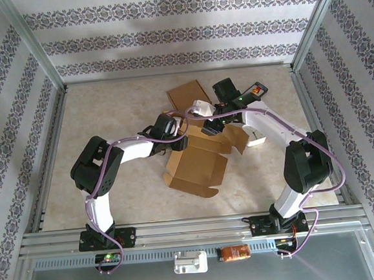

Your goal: Fold the paper box

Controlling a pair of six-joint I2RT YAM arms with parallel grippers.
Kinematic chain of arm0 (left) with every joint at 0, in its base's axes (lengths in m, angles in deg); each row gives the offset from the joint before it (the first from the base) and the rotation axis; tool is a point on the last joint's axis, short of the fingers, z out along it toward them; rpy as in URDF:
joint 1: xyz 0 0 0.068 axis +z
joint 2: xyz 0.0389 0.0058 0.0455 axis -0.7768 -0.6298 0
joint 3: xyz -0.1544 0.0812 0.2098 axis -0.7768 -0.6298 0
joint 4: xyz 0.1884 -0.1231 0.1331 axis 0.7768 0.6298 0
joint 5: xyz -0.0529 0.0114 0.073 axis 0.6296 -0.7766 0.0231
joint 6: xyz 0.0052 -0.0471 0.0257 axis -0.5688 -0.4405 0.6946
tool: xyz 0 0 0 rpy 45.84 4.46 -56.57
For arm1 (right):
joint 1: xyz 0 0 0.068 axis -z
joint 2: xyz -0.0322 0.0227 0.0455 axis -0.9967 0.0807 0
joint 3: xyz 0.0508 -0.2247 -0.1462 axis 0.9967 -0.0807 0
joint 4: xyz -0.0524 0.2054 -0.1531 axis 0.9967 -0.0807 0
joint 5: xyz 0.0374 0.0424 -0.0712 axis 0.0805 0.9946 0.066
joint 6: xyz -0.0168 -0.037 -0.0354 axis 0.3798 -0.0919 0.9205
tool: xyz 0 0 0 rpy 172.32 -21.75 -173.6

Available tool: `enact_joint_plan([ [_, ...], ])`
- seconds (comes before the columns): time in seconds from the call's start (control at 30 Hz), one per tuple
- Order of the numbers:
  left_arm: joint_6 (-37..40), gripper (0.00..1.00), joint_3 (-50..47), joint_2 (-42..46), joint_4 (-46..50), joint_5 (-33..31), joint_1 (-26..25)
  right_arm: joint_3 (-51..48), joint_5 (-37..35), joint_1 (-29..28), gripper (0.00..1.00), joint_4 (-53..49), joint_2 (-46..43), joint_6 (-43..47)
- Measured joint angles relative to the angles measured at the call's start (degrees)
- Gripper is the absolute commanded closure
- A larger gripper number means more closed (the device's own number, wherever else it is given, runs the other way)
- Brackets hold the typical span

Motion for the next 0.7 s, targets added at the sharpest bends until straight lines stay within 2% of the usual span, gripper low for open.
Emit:
enact_joint_plan([
  [0.3, 7.2, 0.55, -0.7, 2.8, -0.7, 2.0, -0.8, 0.0, 0.0, 0.2, 0.65, 0.5, 0.6, -1.6],
  [0.53, 8.0, 0.55, -0.2, 1.8, -0.7, 2.6, -0.9, 0.0, -0.3, 0.4, 0.65, 0.2, 0.6, -1.9],
  [0.7, 8.2, 0.53, -1.1, 0.7, -2.2, 6.0, -1.7, 0.0, -0.7, 0.4, 0.65, 0.1, 0.6, -2.1],
])
